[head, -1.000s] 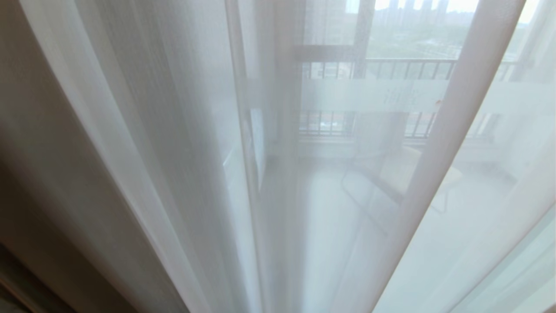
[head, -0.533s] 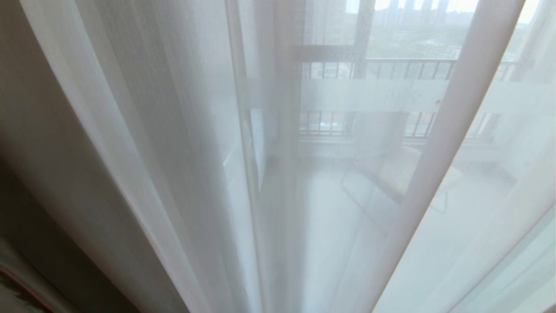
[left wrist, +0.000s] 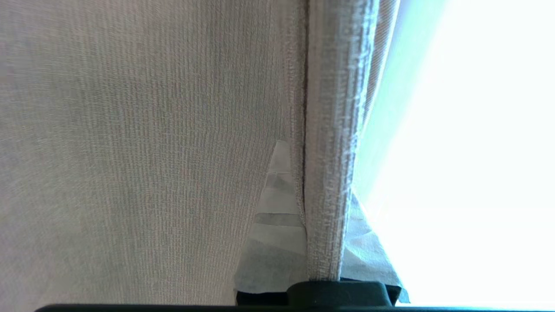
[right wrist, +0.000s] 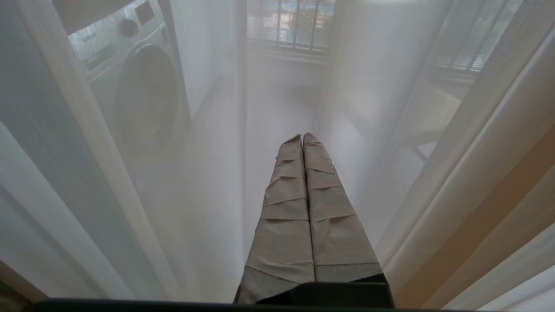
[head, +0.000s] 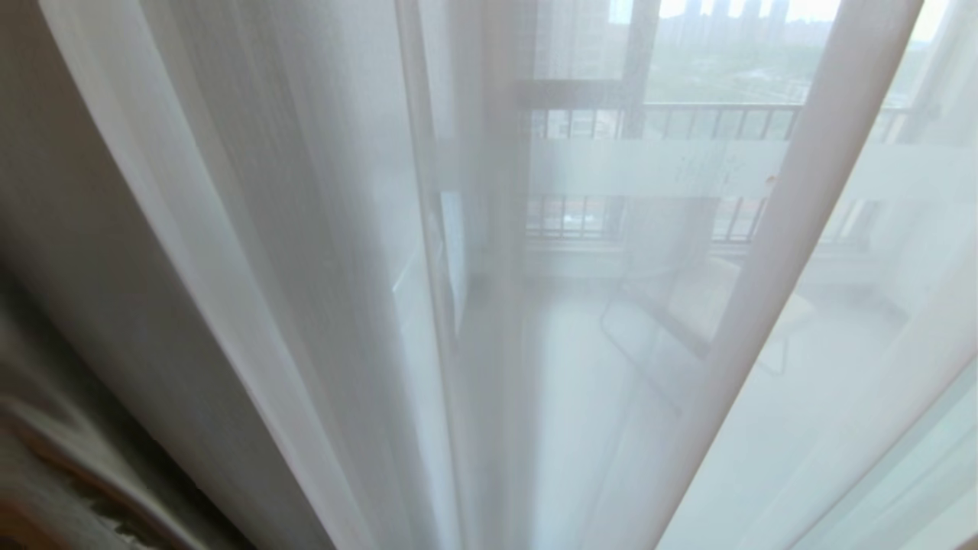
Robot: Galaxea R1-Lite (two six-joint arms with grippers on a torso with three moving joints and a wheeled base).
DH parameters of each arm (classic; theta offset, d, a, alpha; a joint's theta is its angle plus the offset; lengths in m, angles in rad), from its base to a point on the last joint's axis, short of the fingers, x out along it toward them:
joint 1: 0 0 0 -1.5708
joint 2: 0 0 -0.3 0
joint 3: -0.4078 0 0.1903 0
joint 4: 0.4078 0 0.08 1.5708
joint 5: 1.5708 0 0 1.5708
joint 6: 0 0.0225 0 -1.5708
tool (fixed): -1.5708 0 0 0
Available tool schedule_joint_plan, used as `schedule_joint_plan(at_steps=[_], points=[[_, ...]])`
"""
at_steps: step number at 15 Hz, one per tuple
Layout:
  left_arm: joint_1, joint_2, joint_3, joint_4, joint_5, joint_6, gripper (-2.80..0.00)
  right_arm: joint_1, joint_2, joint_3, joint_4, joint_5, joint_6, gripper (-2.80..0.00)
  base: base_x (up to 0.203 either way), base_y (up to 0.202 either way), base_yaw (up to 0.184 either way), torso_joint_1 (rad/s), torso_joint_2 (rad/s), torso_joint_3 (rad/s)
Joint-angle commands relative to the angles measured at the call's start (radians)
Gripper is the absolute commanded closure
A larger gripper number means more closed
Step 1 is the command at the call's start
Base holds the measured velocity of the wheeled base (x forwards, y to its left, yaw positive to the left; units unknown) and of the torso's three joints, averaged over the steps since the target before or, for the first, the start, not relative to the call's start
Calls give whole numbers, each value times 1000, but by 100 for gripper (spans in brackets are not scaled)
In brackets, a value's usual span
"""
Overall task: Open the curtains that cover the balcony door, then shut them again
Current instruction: Close the outer curtains on both sides
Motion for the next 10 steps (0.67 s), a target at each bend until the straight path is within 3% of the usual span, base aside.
schedule_joint_plan(at_steps=[1,10], points=[[-92,-35,8,1,-8,-20,0,0,0,0,1,1,-1,0,0,0,0,0,0,0],[-390,-80,27,3,-8,-31,0,1,0,0,-1,1,-1,0,0,0,0,0,0,0]])
